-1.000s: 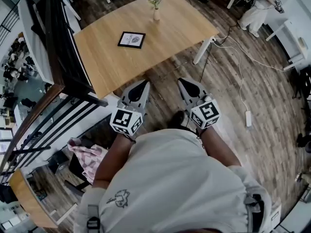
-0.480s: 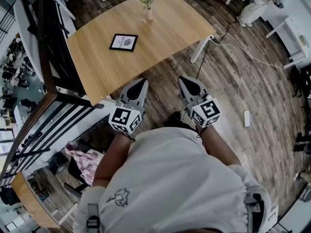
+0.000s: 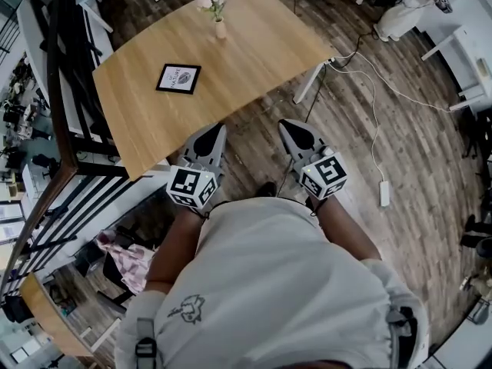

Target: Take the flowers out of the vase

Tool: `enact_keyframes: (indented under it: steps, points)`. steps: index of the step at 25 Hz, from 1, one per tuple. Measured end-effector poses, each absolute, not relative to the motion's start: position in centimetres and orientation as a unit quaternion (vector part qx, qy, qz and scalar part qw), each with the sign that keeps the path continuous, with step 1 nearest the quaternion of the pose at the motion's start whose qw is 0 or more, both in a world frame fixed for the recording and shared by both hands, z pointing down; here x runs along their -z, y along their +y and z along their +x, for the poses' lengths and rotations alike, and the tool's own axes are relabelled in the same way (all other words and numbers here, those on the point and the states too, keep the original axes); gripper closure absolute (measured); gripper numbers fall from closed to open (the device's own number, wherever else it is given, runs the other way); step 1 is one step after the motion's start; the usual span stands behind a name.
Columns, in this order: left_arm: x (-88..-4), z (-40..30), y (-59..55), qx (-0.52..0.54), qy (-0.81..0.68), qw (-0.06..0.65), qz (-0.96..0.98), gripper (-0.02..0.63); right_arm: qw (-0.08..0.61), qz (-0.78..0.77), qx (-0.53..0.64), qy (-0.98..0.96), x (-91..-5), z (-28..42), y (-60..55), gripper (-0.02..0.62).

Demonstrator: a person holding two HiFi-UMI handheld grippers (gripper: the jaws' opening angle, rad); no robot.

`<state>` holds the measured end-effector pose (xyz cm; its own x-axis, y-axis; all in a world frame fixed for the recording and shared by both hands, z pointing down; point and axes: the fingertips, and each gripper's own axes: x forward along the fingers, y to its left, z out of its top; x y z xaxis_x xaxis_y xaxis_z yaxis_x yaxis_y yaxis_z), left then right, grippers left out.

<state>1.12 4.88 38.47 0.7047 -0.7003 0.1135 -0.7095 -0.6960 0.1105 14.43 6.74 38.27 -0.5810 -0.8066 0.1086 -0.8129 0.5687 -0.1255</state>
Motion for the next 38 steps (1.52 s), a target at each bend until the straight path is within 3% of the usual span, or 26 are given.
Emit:
enact_keyframes:
  steps: [19,38]
  points:
    - [-39.6,3.2,-3.1,-0.039,-0.388,0.076,0.918,0.601,0.013,0.450,-0.102,-0.887,-39.8,16.3,-1.4,0.591]
    - [-39.9,-6.8,-16.4,-0.025,-0.365,0.087,0.927,0.602,0.041,0.463,-0.100,-0.880,-40.2,5.5,-16.6,0.577]
